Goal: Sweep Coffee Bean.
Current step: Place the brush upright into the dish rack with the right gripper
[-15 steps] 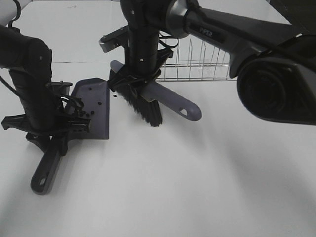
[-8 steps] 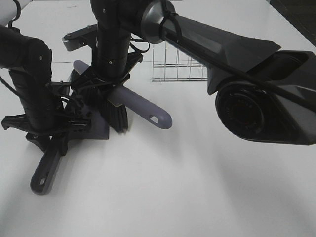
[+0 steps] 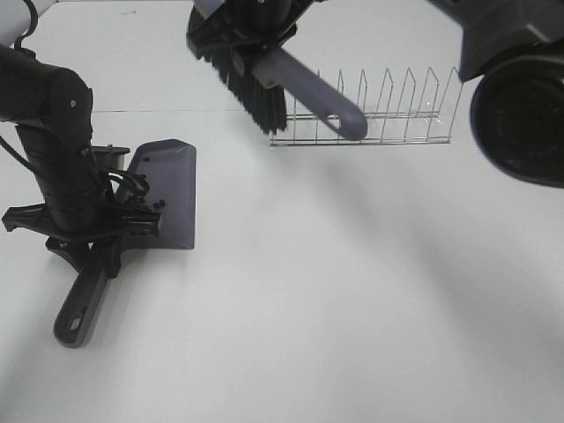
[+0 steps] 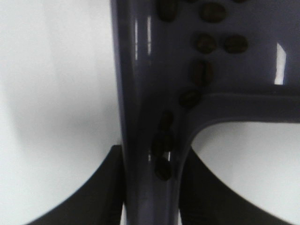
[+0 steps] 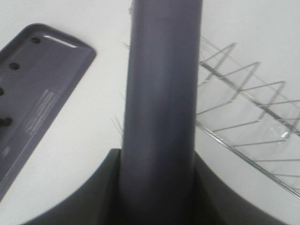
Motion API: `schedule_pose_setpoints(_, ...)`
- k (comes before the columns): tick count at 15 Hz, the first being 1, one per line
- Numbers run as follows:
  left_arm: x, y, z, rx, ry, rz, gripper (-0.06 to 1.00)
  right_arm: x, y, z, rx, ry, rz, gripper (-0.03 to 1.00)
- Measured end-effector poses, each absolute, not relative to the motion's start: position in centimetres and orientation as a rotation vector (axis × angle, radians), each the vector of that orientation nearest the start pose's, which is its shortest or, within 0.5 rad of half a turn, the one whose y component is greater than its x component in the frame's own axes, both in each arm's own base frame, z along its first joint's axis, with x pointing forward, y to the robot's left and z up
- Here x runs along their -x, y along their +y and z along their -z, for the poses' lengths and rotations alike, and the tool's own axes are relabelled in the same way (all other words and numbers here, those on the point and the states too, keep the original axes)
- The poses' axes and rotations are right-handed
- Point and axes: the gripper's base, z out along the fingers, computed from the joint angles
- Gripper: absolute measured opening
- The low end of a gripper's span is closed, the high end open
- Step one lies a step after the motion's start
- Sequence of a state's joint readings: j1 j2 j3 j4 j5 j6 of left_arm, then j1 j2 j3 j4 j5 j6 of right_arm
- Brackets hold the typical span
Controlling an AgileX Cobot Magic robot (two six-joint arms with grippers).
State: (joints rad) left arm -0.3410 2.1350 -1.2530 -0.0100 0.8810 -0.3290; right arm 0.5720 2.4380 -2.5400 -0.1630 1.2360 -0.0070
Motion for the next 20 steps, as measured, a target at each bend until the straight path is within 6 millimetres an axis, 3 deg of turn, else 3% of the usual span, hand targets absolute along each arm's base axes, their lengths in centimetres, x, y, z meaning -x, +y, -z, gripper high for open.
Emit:
schedule_pose_setpoints(3,-34.4,-12.3,-8.7,-0.010,3.243,-0.045,0.26,-45.9,21.1,-30.0,0.614,2.512,0.065,0.29)
schedule_pose_setpoints(4,-34.4,-12.3,-8.7,-0.010,3.243,-0.045,0.26,-45.6,16.4,-30.8,0.523,2.579,0.107,0.29)
schedule_pose_setpoints(7,-34.4,-12.3,-8.7,-0.012,3.243,-0.045,0.26,-45.0,10.2,-30.6,0.386,2.679,0.163,0.29)
schedule_pose_setpoints(9,-34.4,-12.3,-8.7,-0.013,3.243,-0.044,0.26,-44.3,5.3,-29.7,0.254,2.763,0.180,0.29)
schedule_pose_setpoints(11,-34.4,-12.3,-8.7,-0.012,3.243,-0.043,0.26,-43.9,2.0,-28.1,0.151,2.841,0.145,0.29)
schedule_pose_setpoints(12,-34.4,-12.3,-8.7,-0.012,3.243,-0.043,0.26,-43.6,1.0,-27.0,0.159,2.883,0.130,0.29)
schedule_pose_setpoints(15,-34.4,-12.3,-8.7,-0.012,3.243,-0.043,0.26,-42.5,1.0,-24.2,0.199,2.992,0.088,0.29)
schedule_pose_setpoints(20,-34.4,-12.3,-8.7,-0.025,3.244,-0.040,0.26,-43.3,0.8,-22.1,0.173,2.993,0.114,0.29)
